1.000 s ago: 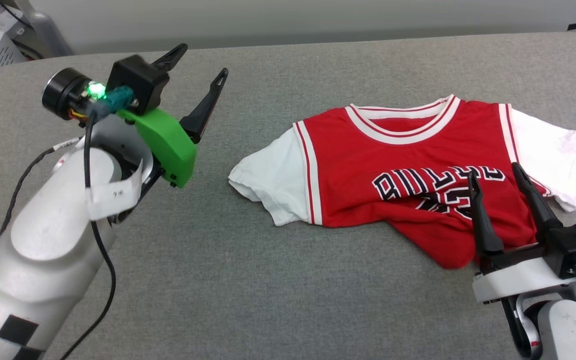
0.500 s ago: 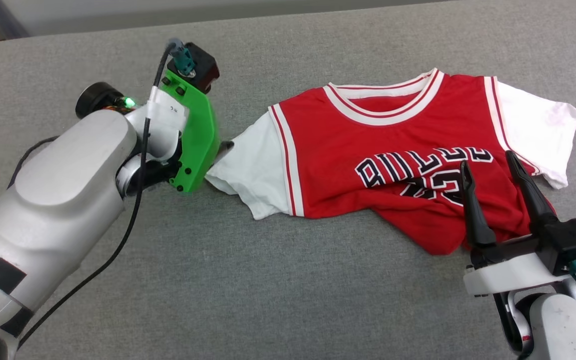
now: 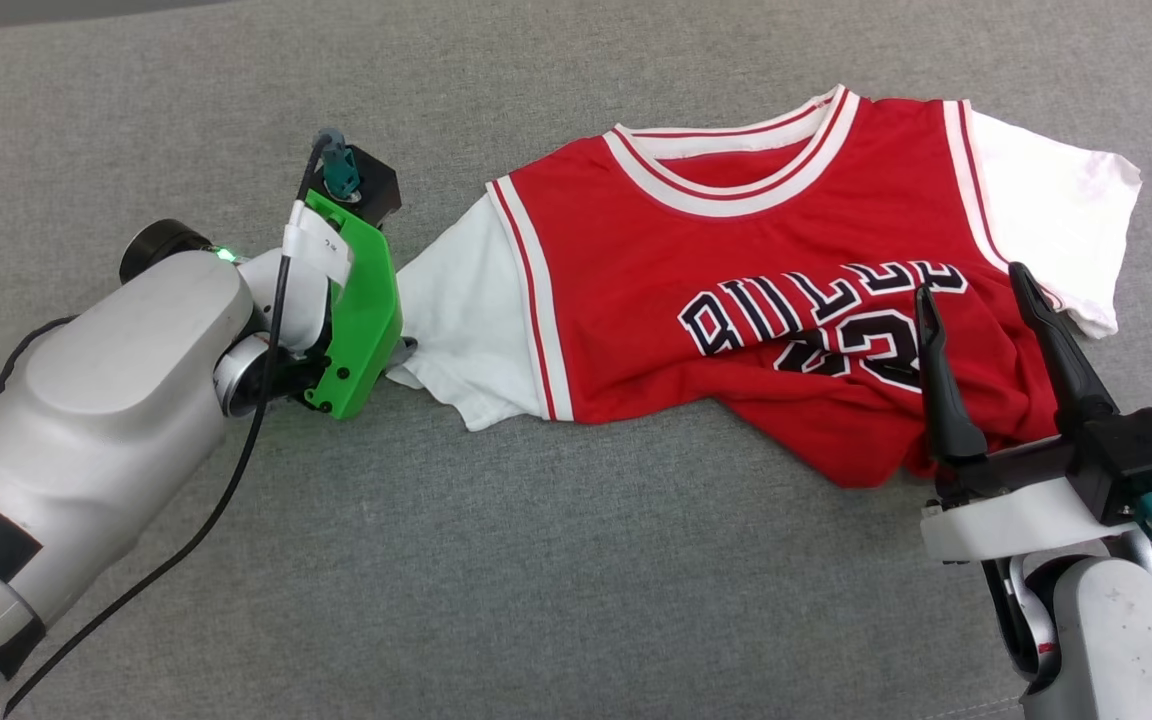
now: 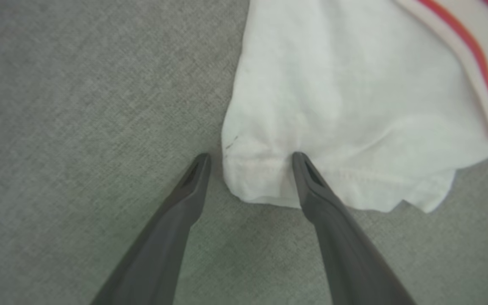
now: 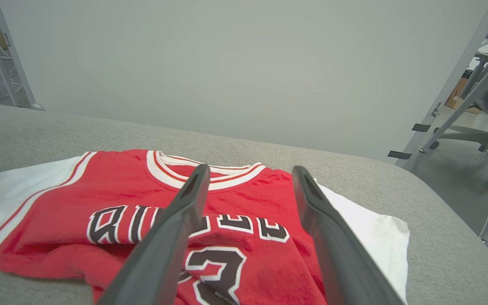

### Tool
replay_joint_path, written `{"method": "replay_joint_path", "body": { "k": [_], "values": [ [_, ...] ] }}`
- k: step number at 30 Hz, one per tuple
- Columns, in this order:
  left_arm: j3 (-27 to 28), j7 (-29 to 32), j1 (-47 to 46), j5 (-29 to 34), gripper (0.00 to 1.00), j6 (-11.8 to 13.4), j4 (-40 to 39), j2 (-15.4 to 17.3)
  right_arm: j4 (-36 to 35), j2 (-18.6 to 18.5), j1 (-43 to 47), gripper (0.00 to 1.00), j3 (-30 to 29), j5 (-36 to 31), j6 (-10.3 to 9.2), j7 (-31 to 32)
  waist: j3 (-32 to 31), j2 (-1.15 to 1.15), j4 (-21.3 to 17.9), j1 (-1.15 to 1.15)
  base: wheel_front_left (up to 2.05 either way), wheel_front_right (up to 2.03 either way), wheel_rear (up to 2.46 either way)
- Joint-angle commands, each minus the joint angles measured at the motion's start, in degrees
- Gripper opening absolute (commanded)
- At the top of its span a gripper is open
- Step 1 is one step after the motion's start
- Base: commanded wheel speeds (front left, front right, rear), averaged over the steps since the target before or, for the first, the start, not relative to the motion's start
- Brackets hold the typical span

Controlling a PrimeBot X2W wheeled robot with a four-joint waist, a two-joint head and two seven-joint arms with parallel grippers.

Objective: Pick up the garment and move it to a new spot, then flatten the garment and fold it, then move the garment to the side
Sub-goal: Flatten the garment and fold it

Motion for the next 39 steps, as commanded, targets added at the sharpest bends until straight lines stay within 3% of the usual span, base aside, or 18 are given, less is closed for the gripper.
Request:
{"method": "replay_joint_path", "body": {
  "k": [1, 2, 5, 14, 25, 31, 39],
  "values": [
    [-2.1, -0.2, 1.7, -0.2, 0.88, -0.2, 0.0, -0.4, -0.4, 0.3, -1.0, 1.00, -0.2, -0.3, -0.05, -0.3, 0.3, 0.00, -0.1, 0.00, 0.00, 0.00, 0.00],
    [-2.5, -0.9, 1.5, 0.2, 0.47, -0.2, -0.8, -0.2, -0.5, 0.3, -1.0, 1.00, -0.3, -0.3, -0.05, -0.3, 0.3, 0.00, -0.1, 0.00, 0.00, 0.00, 0.00],
    [-3.0, -5.2, 0.6, 0.6, 0.00, -0.2, -3.8, 1.2, -0.5, 0.3, -1.0, 1.00, -0.6, -0.4, -0.05, -0.3, -0.2, 0.00, 0.2, 0.00, 0.00, 0.00, 0.00],
    [-3.2, -16.2, -2.4, 1.1, 0.00, -0.2, -14.5, 10.2, -0.7, 0.5, 2.2, 1.00, -3.1, -0.3, -0.05, -0.3, -3.3, 0.00, 3.4, 0.00, 0.00, 0.00, 0.00],
    [-1.0, -16.6, -1.9, -2.7, 0.00, 1.2, -16.6, 21.4, -1.4, 0.6, 3.3, 1.00, -3.3, -0.3, -0.05, -0.3, -4.1, 0.00, 4.7, 0.00, 0.00, 0.00, 0.00],
    [-1.0, -17.5, -3.5, -0.2, 0.00, 1.2, -10.5, 20.6, -1.8, 0.6, 2.1, 1.00, -2.7, -0.3, -0.05, -0.3, -1.6, 0.00, 2.7, 0.00, 0.00, 0.00, 0.00],
    [-1.6, -22.7, -0.9, 0.7, 0.00, 0.6, 5.1, 14.3, -1.2, 0.6, 1.4, 1.00, -3.0, -0.2, -0.05, -0.3, 0.3, 0.00, 0.9, 0.00, 0.00, 0.00, 0.00]
  ]
}}
